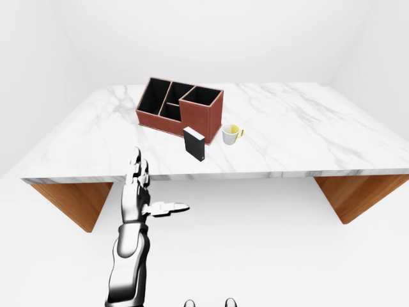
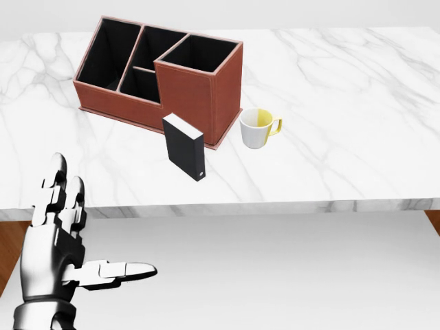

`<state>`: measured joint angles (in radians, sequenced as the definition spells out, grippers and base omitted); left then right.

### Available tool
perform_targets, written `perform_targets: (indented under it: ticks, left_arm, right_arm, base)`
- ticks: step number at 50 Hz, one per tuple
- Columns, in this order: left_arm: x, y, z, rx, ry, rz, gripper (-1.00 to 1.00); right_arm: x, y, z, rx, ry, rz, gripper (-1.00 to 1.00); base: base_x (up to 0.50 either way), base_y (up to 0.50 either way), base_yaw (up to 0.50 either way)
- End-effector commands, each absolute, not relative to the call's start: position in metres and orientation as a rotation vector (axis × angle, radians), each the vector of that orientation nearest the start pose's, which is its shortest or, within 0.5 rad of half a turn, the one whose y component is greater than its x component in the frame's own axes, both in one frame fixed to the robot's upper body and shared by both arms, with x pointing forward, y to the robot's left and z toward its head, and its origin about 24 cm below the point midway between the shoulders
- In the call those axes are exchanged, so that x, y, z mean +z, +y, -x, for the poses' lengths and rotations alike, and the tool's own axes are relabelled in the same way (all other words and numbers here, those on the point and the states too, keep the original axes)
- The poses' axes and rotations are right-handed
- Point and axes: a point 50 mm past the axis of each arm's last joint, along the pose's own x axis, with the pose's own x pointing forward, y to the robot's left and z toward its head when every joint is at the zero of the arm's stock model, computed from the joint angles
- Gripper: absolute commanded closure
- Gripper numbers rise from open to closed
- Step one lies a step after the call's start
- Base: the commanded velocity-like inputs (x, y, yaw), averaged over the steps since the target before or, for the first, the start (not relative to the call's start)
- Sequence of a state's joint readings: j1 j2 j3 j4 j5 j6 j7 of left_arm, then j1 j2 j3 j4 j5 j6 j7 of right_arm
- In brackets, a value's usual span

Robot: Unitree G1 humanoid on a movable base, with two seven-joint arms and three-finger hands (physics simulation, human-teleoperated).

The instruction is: Pick up the book and place it in the right compartment of the caddy.

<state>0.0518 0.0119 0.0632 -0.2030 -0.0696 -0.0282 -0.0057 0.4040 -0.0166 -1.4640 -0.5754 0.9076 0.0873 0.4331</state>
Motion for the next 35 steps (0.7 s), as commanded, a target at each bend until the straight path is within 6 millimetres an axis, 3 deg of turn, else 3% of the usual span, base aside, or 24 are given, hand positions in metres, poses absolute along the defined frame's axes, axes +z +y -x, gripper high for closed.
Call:
perform_targets:
  ticks: [1,14,35]
  left_arm:
    - [0.107,0.173,-0.234,0.145,-0.288,-0.03,-1.0]
    - [0.139,0.171,-0.228,0.292,-0.457,-0.228,-1.0]
    - [0.163,0.167,-0.223,0.442,-0.632,-0.472,-1.0]
  right_arm:
    - [0.174,-0.353,0.008,-0.725,-0.619,0.054,-1.0]
    - [0.176,-0.353,0.009,-0.725,-0.623,0.058,-1.0]
    - [0.173,-0.355,0.009,-0.732,-0.614,0.051,-1.0]
  base:
    - [0.0,0.0,0.0]
    - [0.0,0.0,0.0]
    - [0.0,0.0,0.0]
